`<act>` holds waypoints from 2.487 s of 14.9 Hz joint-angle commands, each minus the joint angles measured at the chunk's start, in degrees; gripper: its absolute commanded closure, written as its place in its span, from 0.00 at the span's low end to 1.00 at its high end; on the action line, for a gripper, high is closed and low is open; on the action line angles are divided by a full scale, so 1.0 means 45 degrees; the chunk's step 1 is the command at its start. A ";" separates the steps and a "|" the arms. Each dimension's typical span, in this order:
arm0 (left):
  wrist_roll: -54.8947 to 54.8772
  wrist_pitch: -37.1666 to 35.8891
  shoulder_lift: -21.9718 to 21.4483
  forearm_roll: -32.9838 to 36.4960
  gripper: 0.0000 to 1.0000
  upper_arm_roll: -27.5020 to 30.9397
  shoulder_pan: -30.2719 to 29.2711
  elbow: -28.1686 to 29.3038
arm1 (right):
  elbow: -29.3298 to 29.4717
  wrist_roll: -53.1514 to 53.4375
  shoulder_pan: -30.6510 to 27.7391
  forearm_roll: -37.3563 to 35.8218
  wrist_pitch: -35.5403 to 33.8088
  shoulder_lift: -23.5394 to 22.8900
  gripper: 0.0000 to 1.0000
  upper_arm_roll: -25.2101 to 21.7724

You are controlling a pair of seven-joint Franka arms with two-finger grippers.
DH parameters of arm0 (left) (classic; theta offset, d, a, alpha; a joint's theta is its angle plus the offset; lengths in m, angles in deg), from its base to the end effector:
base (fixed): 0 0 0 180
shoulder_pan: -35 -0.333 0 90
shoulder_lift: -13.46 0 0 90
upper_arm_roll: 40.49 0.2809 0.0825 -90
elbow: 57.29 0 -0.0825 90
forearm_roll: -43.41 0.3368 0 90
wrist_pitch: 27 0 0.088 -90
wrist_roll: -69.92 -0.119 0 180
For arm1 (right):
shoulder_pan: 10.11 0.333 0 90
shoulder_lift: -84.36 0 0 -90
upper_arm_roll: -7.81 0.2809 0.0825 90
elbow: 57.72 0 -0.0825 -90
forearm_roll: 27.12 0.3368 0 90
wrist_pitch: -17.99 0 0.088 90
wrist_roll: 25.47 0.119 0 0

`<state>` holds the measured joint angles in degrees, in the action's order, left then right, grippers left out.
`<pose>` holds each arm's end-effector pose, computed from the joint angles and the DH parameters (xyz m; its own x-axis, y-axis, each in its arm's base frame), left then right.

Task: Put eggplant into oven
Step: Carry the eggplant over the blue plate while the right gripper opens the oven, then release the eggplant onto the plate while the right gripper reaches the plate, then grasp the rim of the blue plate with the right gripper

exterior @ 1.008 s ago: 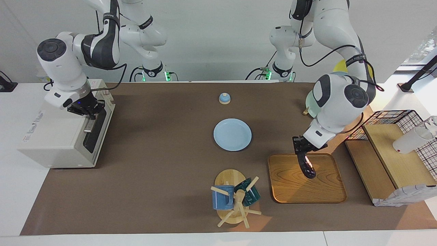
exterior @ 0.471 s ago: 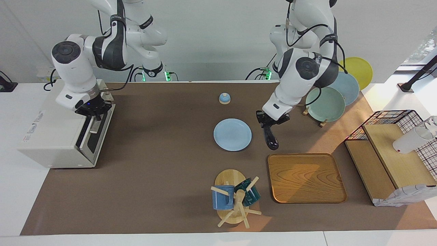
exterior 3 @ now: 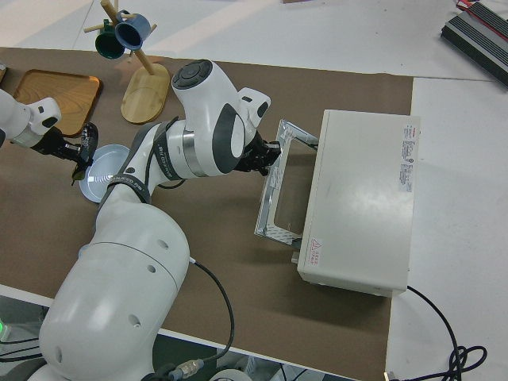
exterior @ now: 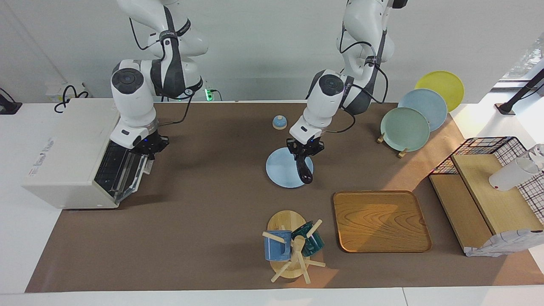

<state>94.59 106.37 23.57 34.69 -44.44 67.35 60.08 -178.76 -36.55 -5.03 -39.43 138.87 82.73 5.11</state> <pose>0.4397 -0.3270 0.3468 0.9945 -0.0996 0.0315 -0.1034 -0.9817 0.1601 0.5035 0.0088 0.3785 0.9394 0.3344 -0.0753 0.3425 -0.9241 0.1695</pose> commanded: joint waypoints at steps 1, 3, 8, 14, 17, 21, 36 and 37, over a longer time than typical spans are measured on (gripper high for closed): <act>0.0163 0.0888 0.0387 -0.0210 1.00 0.0233 0.0525 0.0245 | -0.0873 0.0641 0.0043 -0.0096 0.1804 -0.0341 1.00 -0.0102; 0.0221 0.1026 0.0563 -0.0210 1.00 0.0233 0.0701 0.0264 | -0.1072 0.0742 0.0024 -0.0096 0.2257 -0.0787 1.00 -0.0102; 0.0143 0.1105 0.0642 -0.0210 0.36 0.0252 0.0682 0.0381 | -0.1072 0.1074 0.0043 0.0799 0.2727 -0.1746 1.00 -0.0083; -0.0245 -0.0530 -0.0040 -0.0171 0.00 0.0350 -0.0095 -0.0240 | -0.0272 0.2185 0.1116 0.2773 0.2688 -0.1865 0.53 -0.0063; -0.2116 -0.3533 -0.0373 -0.0171 0.00 0.0330 -0.2201 -0.2131 | 0.0760 0.2285 0.2131 0.2912 0.2494 -0.1728 0.50 -0.0044; -0.4889 -0.6215 -0.0606 -0.0035 0.00 0.0369 -0.4665 -0.3836 | 0.2184 0.4012 0.4487 0.3732 0.1831 -0.1942 0.34 0.0580; -0.4974 -0.9304 -0.2836 0.1548 0.00 0.0408 -0.5822 -0.4791 | 0.9378 1.3164 0.9438 0.1233 0.1498 -0.9052 0.35 0.0503; -0.4974 -0.9286 -0.2718 0.1547 0.00 0.0544 -0.5745 -0.5007 | 0.9416 1.3125 0.9438 0.1213 0.1400 -0.9052 0.57 0.0503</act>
<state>71.35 66.58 10.20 40.05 -42.16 41.32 40.78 -137.78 22.02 37.83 -33.09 146.34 42.57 7.22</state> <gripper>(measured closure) 0.000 0.282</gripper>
